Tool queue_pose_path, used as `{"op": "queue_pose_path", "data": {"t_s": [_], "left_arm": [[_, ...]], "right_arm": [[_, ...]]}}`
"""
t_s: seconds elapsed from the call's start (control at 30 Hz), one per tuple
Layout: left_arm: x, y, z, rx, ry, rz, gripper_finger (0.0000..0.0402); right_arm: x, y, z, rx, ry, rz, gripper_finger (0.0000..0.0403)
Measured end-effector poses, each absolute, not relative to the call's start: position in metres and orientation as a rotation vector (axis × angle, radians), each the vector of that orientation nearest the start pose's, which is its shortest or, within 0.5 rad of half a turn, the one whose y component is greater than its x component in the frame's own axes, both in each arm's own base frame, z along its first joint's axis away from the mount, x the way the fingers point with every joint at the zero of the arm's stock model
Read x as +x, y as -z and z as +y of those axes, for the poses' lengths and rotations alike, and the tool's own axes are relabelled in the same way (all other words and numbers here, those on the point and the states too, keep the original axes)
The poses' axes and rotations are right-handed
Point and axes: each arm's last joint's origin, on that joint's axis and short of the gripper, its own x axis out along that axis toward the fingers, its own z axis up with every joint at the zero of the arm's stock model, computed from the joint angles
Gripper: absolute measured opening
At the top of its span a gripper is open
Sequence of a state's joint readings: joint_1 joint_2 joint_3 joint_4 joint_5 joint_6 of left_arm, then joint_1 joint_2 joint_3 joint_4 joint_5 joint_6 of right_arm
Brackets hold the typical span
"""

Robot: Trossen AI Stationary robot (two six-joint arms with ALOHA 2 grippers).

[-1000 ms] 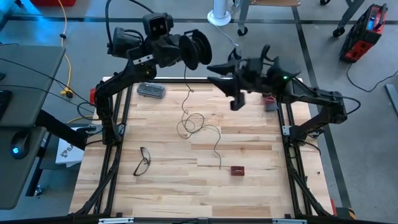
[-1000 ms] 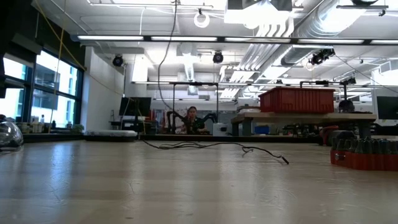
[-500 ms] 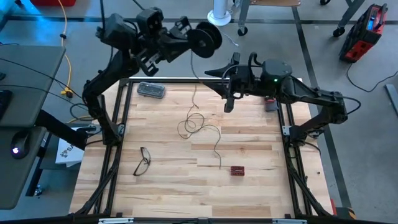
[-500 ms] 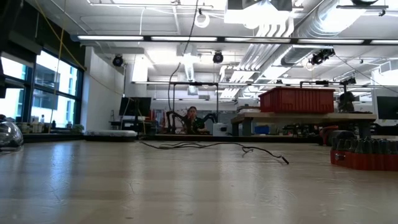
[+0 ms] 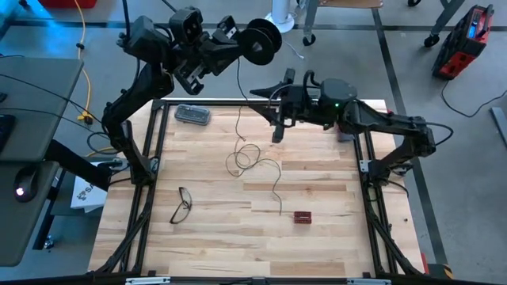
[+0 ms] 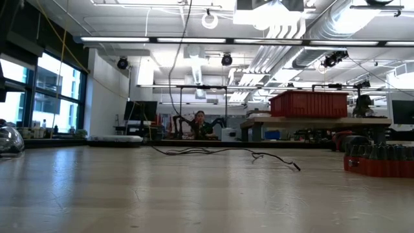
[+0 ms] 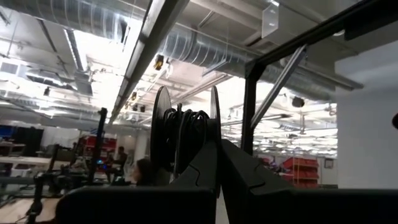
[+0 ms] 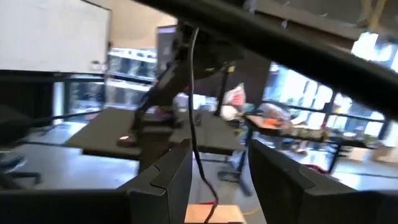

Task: Coil cords
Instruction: Coil the black wire into the spool

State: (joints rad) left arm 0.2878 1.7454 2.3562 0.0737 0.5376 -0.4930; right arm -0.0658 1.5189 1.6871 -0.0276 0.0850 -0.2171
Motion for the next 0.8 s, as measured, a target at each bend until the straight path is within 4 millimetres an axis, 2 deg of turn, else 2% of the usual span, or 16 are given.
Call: {"op": "queue_pose_path", "data": {"t_s": [0.1, 0.37, 0.8], "left_arm": [[0.294, -0.612, 0.073, -0.201, 0.372, -0.54, 0.0], [0.287, -0.614, 0.075, -0.207, 0.321, -0.537, 0.0], [0.286, -0.615, 0.074, -0.201, 0.317, -0.547, 0.0]], "right_arm": [[0.337, -0.481, -0.027, -0.229, 0.221, -0.15, 0.0149], [0.336, -0.483, -0.032, -0.206, 0.205, -0.173, 0.0149], [0.351, -0.473, -0.035, -0.161, 0.201, -0.184, 0.0149]]}}
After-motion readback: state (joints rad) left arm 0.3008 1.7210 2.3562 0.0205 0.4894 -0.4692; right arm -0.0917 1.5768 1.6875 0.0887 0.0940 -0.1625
